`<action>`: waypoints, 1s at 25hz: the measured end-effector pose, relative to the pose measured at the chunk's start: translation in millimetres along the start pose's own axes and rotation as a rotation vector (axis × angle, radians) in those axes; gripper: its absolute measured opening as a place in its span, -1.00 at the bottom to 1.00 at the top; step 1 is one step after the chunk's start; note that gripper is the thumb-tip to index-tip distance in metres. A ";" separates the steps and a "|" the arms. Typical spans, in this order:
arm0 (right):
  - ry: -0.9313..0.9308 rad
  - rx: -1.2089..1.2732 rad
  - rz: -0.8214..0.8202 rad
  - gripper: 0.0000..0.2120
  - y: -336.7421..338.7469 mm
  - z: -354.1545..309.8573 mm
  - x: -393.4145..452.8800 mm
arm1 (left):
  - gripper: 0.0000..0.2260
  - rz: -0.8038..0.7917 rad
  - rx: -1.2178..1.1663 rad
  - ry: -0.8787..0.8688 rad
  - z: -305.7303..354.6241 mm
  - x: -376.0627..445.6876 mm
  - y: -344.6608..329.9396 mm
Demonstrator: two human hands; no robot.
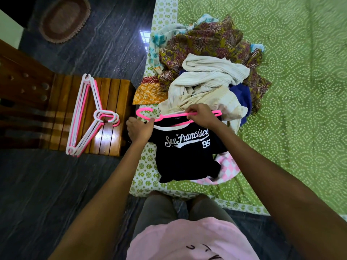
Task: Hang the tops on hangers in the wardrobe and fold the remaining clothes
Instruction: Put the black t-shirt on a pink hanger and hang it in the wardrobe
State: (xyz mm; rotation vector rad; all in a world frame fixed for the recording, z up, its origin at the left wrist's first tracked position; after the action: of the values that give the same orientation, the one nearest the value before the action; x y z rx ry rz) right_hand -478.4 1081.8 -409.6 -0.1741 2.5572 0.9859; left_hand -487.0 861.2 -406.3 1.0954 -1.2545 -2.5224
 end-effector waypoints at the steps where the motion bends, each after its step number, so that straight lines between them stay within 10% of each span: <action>1: -0.006 0.015 -0.008 -0.79 -0.3 -1.9 0.6 | -0.57 -0.057 0.113 -0.020 1.5 -5.2 -0.6; 6: 0.083 -0.005 -0.046 -0.67 -10.6 -14.3 -0.1 | -0.85 -0.049 0.293 -0.916 40.7 -43.9 -20.6; 12: 0.058 -0.162 0.108 -0.81 13.7 25.1 -10.6 | -0.79 -0.572 0.599 -0.798 46.3 -8.6 -37.9; 18: -0.107 0.232 0.184 -0.83 7.0 29.0 -16.8 | -0.73 -0.518 0.292 -0.892 49.2 -16.0 -39.3; 22: -0.529 0.693 0.652 -0.74 13.7 35.3 4.2 | -0.73 -0.436 0.059 -0.841 42.2 -2.7 -30.5; 25: -0.555 0.627 0.491 -0.75 -5.1 35.0 15.8 | -0.77 -0.387 0.001 -0.820 41.0 3.0 -24.0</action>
State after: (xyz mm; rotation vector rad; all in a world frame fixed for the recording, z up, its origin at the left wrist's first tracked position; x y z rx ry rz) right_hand -480.6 1101.7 -442.7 0.8115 2.2659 0.2563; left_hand -511.1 902.1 -409.4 0.2776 -1.2561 -3.4487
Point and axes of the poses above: each hand's wrist, its own x-axis towards the middle knuckle, its own y-axis out of the back of the hand, z = x × y, the point moved 1 cm from there along x, towards the middle knuckle, and after that the axes turned 5 degrees about z, right-handed, at the moved point
